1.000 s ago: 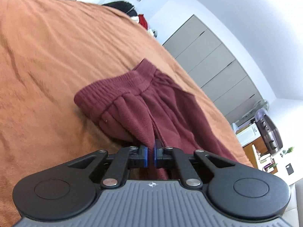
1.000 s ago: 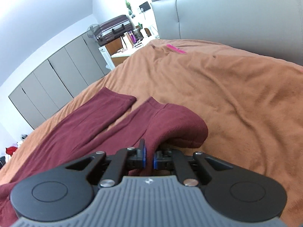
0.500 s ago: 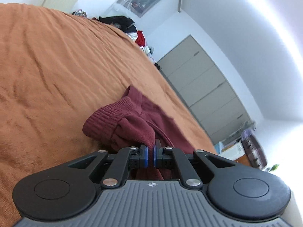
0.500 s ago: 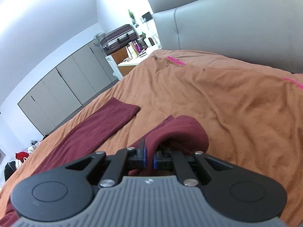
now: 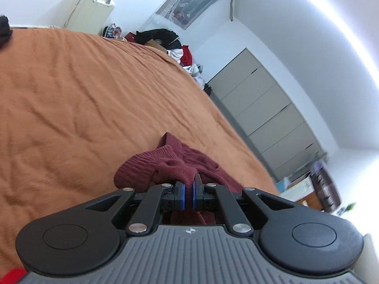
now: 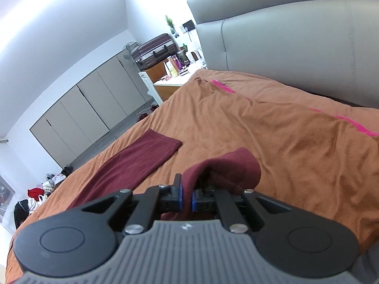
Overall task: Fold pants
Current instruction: 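Close the left gripper on the waistband while the right gripper closes on the hem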
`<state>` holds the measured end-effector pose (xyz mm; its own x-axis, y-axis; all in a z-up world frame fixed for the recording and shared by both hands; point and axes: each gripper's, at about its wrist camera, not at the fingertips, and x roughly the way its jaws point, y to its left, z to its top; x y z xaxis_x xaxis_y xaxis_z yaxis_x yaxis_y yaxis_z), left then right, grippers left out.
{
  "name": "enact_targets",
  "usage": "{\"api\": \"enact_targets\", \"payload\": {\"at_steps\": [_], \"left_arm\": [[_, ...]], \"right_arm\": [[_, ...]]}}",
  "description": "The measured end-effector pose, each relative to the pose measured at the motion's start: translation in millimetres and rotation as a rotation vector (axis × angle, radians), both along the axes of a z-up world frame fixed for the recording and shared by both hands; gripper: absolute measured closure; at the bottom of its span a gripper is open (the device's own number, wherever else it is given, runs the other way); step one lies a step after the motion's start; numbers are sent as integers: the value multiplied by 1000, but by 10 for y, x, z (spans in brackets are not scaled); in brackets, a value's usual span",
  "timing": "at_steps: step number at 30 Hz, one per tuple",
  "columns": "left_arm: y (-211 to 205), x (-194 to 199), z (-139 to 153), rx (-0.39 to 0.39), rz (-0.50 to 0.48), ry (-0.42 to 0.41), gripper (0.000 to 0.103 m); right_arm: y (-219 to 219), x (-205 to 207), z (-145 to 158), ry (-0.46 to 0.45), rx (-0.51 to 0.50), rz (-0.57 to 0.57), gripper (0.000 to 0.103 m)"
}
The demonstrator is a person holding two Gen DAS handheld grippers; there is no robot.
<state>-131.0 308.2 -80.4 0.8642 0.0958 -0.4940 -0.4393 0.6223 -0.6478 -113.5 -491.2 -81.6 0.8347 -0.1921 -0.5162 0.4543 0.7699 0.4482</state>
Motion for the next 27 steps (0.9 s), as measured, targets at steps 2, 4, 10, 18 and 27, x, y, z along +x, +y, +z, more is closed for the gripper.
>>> {"api": "enact_targets", "payload": {"at_steps": [2, 4, 10, 18, 27], "left_arm": [[-43, -1, 22, 35, -12, 9, 97], [-70, 113, 37, 83, -28, 17, 97], [21, 852, 171, 106, -77, -27, 97], [14, 2013, 236, 192, -142, -3, 96], [124, 2913, -138, 227, -142, 49, 95]], "right_arm": [[-22, -40, 42, -11, 10, -6, 101], [-35, -24, 67, -17, 3, -8, 101], [-122, 539, 224, -31, 39, 27, 101], [-2, 2142, 535, -9, -42, 131, 101], [439, 4255, 338, 48, -170, 221, 101]]}}
